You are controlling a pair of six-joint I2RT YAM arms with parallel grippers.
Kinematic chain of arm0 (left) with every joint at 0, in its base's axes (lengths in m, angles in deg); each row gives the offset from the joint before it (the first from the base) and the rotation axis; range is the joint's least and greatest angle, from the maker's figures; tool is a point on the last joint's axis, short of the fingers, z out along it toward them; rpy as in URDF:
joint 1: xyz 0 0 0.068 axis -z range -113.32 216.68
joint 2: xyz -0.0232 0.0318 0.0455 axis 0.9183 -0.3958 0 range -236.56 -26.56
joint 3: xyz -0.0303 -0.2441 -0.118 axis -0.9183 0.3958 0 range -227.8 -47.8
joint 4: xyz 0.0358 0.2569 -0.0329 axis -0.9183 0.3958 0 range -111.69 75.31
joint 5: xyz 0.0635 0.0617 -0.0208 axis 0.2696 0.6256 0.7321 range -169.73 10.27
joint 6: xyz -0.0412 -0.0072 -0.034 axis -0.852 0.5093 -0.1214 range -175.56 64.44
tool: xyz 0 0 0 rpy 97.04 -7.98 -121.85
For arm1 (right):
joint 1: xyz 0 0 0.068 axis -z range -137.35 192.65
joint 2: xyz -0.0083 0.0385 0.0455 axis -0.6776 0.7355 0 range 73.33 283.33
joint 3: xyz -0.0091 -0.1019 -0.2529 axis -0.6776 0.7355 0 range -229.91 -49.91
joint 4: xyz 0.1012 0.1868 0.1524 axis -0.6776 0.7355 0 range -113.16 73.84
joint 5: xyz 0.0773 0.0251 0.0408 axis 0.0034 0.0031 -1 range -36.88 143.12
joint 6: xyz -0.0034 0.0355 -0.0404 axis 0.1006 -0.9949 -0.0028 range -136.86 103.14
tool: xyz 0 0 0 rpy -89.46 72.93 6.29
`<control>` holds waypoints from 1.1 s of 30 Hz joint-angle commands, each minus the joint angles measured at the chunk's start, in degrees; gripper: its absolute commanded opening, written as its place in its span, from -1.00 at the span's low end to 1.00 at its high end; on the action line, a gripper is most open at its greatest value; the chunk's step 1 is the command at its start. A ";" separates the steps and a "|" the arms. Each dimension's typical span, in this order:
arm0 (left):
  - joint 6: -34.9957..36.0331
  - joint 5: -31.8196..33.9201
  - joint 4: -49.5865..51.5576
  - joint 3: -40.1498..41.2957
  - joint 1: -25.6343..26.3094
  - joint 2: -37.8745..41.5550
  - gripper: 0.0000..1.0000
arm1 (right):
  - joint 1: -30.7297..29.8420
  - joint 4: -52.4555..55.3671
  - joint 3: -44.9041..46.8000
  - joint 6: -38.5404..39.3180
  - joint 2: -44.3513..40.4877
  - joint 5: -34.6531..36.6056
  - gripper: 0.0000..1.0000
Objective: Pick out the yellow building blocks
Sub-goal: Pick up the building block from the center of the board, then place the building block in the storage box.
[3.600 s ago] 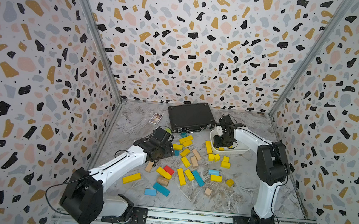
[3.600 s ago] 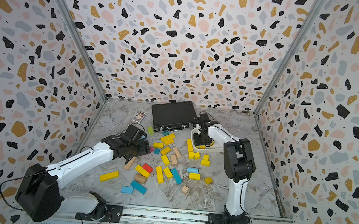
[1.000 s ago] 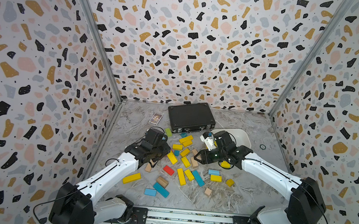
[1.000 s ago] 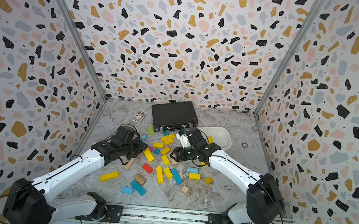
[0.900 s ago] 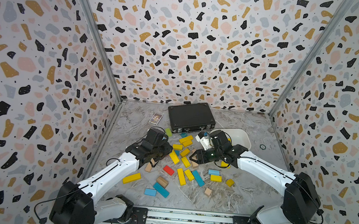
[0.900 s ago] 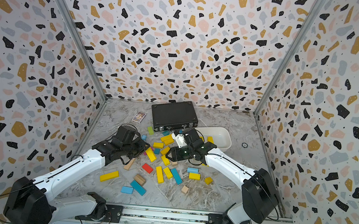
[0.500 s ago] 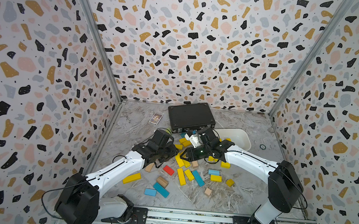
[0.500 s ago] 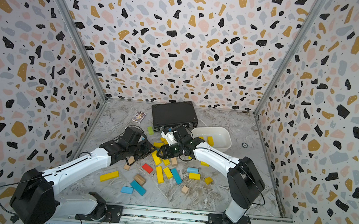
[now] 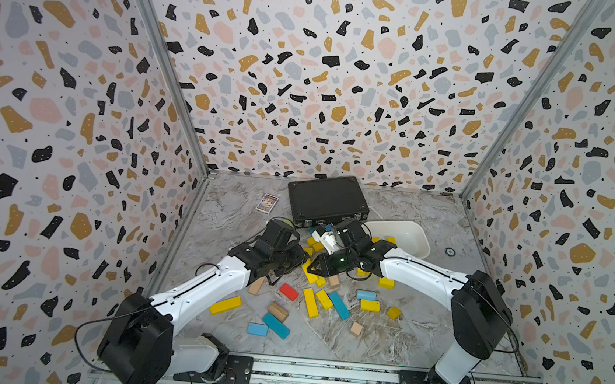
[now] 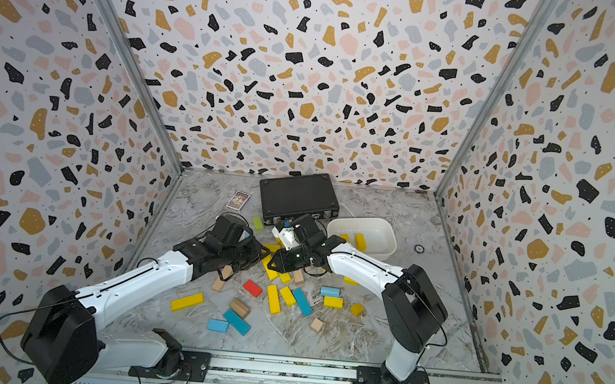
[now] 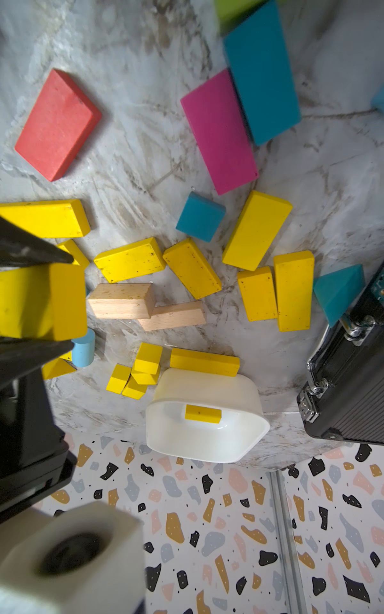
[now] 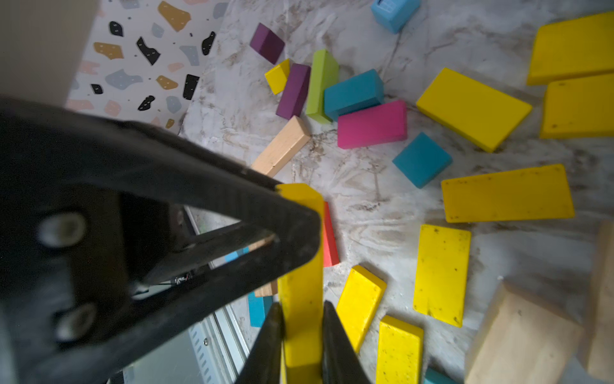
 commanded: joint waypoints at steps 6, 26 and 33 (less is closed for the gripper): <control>2.15 0.57 -3.49 -2.83 0.29 -1.04 0.36 | 0.98 -0.15 2.45 0.75 -5.80 7.26 -1.00; 7.84 10.80 11.25 -4.50 -2.62 -1.34 0.31 | 22.55 25.92 -9.64 23.92 3.38 46.95 -1.00; 8.77 9.07 12.94 -4.60 -2.62 -3.20 0.27 | 23.26 23.85 -12.42 25.20 10.63 51.33 -0.96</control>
